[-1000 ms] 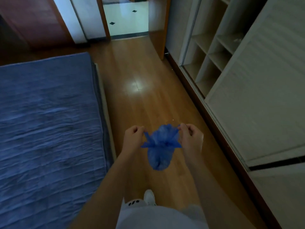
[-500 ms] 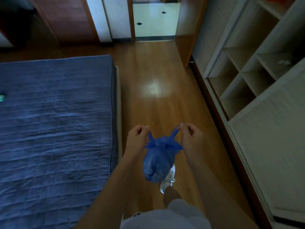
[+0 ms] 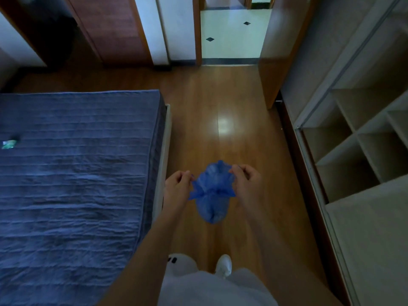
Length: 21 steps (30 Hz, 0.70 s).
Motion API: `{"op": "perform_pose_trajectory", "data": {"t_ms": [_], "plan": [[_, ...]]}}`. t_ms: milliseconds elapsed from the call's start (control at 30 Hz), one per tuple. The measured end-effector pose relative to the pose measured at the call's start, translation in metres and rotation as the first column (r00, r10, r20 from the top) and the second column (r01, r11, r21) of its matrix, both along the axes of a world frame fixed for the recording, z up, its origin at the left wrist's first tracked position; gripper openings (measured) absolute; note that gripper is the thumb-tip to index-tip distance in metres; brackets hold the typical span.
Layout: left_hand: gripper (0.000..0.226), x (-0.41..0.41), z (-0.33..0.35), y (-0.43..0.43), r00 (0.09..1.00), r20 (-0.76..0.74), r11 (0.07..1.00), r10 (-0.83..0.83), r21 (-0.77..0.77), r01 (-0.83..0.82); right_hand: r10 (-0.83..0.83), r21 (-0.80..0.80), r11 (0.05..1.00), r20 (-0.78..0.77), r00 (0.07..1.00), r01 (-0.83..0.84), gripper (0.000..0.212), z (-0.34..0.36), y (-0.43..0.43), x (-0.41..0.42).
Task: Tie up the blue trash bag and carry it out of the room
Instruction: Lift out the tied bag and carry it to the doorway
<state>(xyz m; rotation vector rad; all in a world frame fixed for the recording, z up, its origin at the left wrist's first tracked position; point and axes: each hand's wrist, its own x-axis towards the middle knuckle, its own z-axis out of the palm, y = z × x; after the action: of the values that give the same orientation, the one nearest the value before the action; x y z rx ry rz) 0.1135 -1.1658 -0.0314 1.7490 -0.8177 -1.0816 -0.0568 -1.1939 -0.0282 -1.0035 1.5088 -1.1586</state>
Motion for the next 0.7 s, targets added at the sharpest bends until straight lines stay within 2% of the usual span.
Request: {"op": "perform_pose_trajectory", "data": {"t_ms": [167, 333, 467, 700], "plan": [[0.035, 0.001, 0.002, -0.051, 0.999, -0.046, 0.998, 0.011, -0.055, -0.014, 0.031, -0.007, 0.999, 0.005, 1.0, -0.031, 0.024, -0.002, -0.055, 0.004], [0.05, 0.019, -0.001, -0.116, 1.0, -0.026, 0.998, 0.006, -0.058, -0.008, 0.035, 0.019, 0.999, -0.001, 0.999, -0.035, 0.021, -0.003, -0.116, 0.02], [0.033, 0.042, -0.012, -0.181, 0.998, -0.058, 0.998, -0.009, -0.063, 0.005, 0.03, 0.039, 0.999, -0.003, 1.0, -0.03, 0.027, -0.007, -0.179, 0.041], [0.036, 0.093, -0.005, -0.311, 0.999, -0.033, 0.996, -0.027, -0.09, 0.024, 0.029, 0.027, 0.999, -0.063, 0.998, -0.027, 0.028, 0.007, -0.306, 0.095]]}}
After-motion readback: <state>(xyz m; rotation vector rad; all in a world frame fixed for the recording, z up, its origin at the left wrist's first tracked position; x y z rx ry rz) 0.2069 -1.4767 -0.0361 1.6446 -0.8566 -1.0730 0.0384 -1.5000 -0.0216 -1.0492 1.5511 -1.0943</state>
